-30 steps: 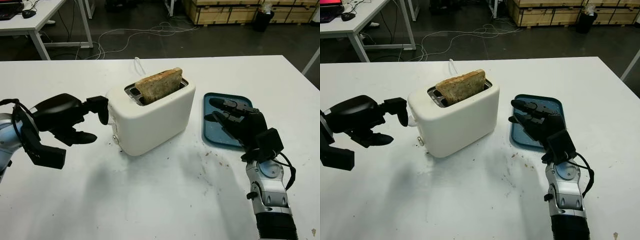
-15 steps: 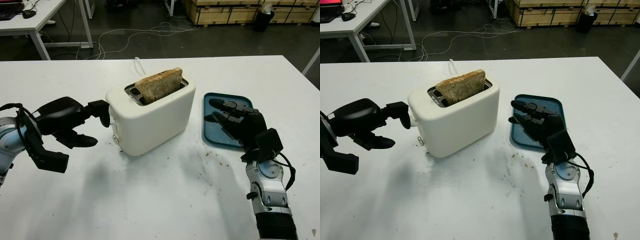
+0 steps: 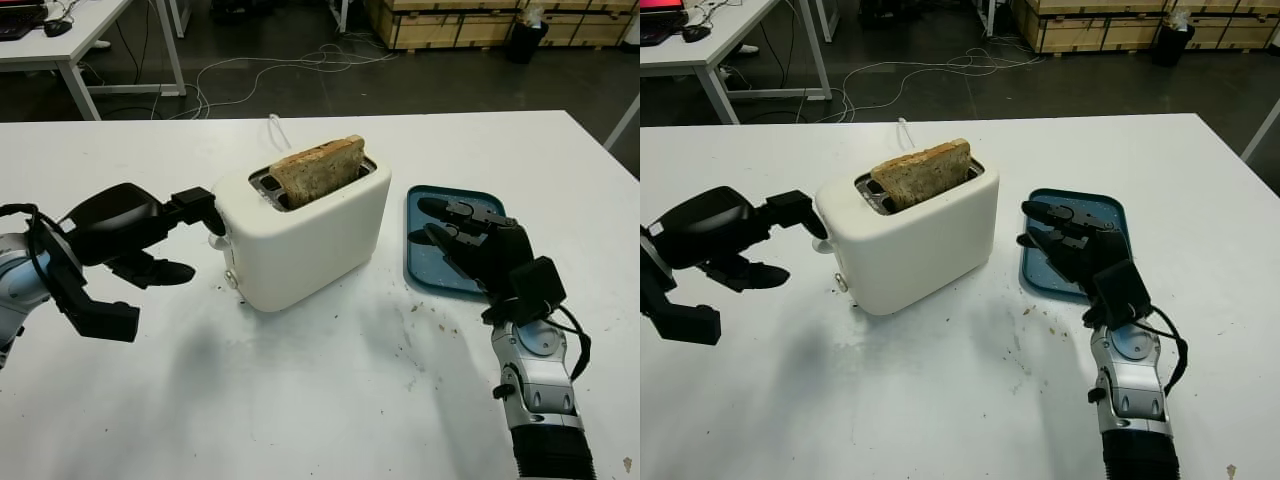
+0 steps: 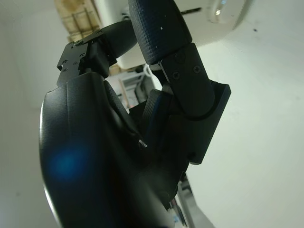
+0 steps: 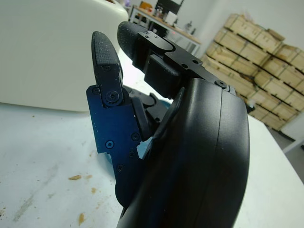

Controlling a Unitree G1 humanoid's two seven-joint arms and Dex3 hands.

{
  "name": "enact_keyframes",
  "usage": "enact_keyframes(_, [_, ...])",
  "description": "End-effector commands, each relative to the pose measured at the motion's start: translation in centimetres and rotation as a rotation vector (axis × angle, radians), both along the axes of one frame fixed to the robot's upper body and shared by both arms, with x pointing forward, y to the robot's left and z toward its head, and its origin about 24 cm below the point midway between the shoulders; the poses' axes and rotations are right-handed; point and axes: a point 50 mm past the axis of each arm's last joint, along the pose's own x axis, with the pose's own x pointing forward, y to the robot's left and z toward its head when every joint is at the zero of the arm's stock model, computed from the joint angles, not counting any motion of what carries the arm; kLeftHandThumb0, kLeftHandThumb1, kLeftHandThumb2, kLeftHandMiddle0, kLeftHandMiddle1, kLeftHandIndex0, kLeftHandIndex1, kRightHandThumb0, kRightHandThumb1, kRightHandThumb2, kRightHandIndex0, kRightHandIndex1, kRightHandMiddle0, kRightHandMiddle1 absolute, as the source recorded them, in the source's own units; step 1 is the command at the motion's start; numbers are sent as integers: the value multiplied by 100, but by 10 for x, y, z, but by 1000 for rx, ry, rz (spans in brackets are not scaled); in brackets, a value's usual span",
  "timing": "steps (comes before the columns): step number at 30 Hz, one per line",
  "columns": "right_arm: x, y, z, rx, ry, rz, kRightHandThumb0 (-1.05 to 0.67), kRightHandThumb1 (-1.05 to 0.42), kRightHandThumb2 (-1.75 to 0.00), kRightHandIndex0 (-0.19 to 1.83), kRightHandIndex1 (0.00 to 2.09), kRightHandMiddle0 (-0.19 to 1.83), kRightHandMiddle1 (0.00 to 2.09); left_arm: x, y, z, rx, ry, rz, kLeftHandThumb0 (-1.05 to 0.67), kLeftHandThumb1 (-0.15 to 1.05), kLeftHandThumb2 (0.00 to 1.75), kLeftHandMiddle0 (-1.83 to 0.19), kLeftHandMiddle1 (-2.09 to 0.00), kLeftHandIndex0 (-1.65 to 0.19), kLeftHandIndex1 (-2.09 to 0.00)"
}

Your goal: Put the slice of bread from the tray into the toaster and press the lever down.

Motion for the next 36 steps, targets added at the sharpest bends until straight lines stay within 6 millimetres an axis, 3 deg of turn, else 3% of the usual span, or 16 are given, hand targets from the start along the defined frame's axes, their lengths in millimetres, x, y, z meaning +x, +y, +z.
enact_keyframes(1, [0,0,-1,2,-5,0,-53,-92,-11,87,66,105,0,-1,2,-1,-23,-7,-3,-105,92,96,-157,-175,0,-135])
enact_keyframes(23, [0,-1,0,4,-6,-3,-53,-92,-11,88,64,106,0,2,3,-15,-4,87,15,-105,92,93,-157,-175,0,-157])
enact_keyframes(36, [0,-1,0,5,-8,-1,-53,-92,-11,88,64,106,0,2,1,-33,-92,187,45,-105,92,76,-157,-175,0,-160])
